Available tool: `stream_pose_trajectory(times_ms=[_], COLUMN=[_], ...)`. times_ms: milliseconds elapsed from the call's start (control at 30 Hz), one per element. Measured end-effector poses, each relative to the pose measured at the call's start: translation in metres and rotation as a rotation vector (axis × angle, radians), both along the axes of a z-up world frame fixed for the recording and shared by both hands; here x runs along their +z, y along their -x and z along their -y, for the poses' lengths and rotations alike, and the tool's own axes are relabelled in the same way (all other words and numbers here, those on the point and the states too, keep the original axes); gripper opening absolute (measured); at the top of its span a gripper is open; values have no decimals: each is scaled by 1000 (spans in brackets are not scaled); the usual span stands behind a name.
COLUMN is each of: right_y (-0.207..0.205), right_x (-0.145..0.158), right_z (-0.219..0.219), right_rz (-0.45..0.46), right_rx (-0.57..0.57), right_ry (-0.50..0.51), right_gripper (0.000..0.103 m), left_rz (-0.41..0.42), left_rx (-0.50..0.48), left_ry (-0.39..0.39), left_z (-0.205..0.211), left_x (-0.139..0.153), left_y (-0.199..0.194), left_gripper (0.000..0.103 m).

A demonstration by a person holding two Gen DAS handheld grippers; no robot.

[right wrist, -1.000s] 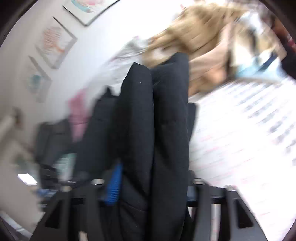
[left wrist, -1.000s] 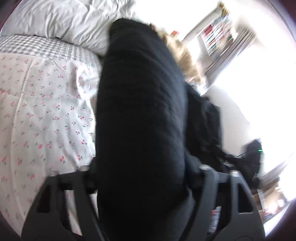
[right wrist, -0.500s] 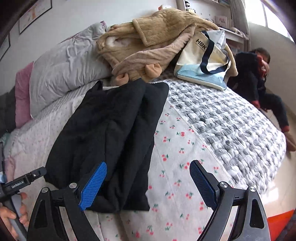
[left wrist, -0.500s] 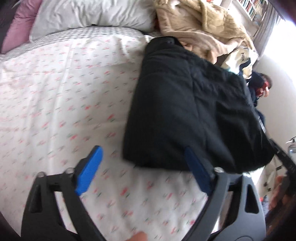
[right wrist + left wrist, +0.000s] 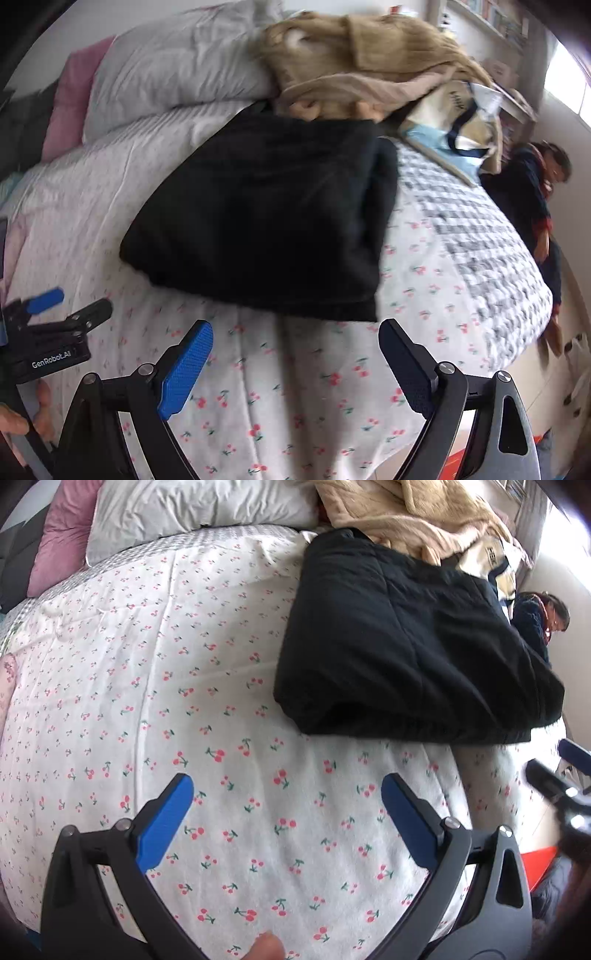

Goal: Fold large clothes

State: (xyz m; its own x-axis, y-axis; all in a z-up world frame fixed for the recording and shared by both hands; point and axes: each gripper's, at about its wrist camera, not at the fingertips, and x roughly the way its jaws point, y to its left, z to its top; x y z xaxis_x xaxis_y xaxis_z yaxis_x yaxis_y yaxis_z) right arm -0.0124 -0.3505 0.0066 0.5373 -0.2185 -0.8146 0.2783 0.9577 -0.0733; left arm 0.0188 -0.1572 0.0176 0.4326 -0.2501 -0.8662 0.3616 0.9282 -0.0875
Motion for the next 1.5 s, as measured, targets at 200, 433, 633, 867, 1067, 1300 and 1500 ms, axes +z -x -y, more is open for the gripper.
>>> stream_pose_trajectory(times_ms=[200, 433, 633, 867, 1067, 1300, 1500], right_y=[-13, -17, -18, -20, -20, -19, -18], right_x=[-21, -28, -29, -32, -32, -32, -34], right_z=[-14, -16, -13, -16, -18, -20, -23], right_rz=[-89, -118, -109, -115, -113, -111, -118], right_rx=[29, 27, 25, 30, 24, 16, 15], right_ry=[11, 40, 57, 65, 68, 69, 75], right_gripper=[92, 92, 92, 92, 92, 92, 92], left_rz=[-49, -62, -47, -47, -47, -41, -37], left_rx=[-20, -12, -9, -4, 1, 7, 10], left_ry=[-3, -19, -45, -54, -55, -62, -65], left_z=[3, 3, 3, 1, 0, -2, -3], left_x=[-11, -16, -18, -19, -18, -18, -17], left_y=[3, 3, 4, 3, 2, 3, 4], left_gripper=[101, 101, 101, 101, 101, 101, 101])
